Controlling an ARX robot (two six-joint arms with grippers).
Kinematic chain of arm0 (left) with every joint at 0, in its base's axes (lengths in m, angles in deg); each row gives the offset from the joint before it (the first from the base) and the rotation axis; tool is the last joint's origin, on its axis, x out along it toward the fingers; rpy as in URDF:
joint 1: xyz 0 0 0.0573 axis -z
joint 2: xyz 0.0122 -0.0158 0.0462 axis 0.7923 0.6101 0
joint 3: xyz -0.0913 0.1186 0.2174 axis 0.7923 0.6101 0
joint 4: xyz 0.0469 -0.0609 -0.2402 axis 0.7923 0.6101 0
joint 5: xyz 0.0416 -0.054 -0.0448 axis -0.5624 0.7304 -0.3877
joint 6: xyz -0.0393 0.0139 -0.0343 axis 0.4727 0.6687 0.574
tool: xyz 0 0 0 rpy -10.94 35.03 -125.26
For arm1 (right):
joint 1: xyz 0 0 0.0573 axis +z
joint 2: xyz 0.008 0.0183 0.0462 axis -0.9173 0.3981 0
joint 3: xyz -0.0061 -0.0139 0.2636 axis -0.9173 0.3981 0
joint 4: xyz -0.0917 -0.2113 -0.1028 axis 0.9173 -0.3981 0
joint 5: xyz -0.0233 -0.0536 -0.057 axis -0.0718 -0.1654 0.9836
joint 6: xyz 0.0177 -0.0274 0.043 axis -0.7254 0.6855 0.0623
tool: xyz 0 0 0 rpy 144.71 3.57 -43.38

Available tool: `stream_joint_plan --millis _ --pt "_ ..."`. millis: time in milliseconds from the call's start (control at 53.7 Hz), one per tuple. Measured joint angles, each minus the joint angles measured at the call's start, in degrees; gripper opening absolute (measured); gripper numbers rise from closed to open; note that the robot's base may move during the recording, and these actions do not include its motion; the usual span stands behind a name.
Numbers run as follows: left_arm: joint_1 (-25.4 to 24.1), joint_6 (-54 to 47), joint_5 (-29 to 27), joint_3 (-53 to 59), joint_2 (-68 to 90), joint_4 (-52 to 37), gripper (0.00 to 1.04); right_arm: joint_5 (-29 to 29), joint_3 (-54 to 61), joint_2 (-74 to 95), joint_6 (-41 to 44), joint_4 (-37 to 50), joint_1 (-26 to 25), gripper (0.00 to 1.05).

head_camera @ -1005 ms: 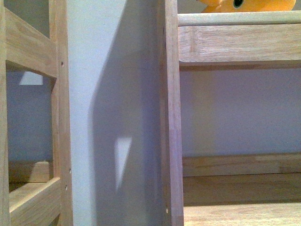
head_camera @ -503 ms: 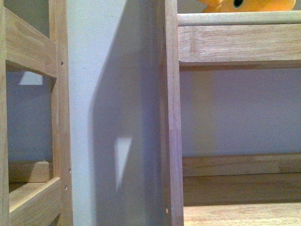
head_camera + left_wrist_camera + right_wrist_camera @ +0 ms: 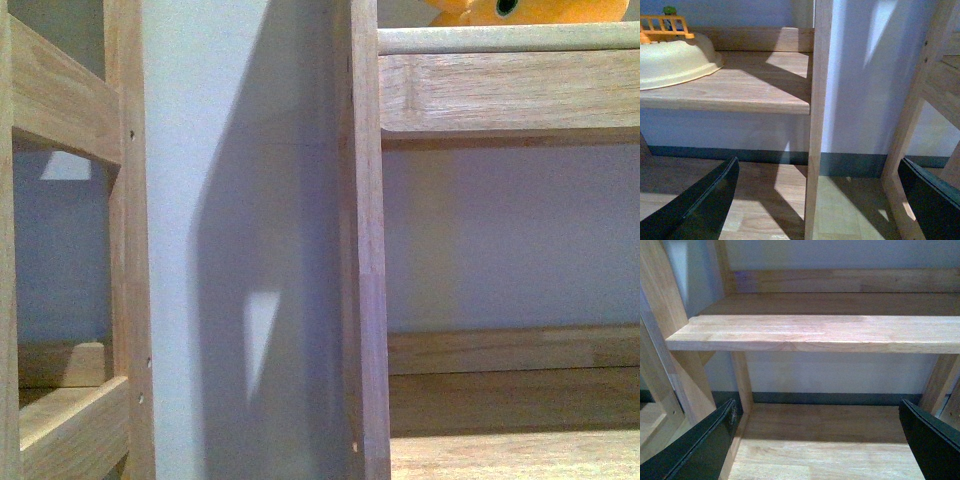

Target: Put away toys

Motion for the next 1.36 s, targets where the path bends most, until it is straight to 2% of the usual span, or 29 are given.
stream_joint_plan --millis 1359 --pt "0.0 0.02 0.0 0.0 0.0 0.0 0.98 0.0 0.0 0.0 0.0 0.0 0.0 0.98"
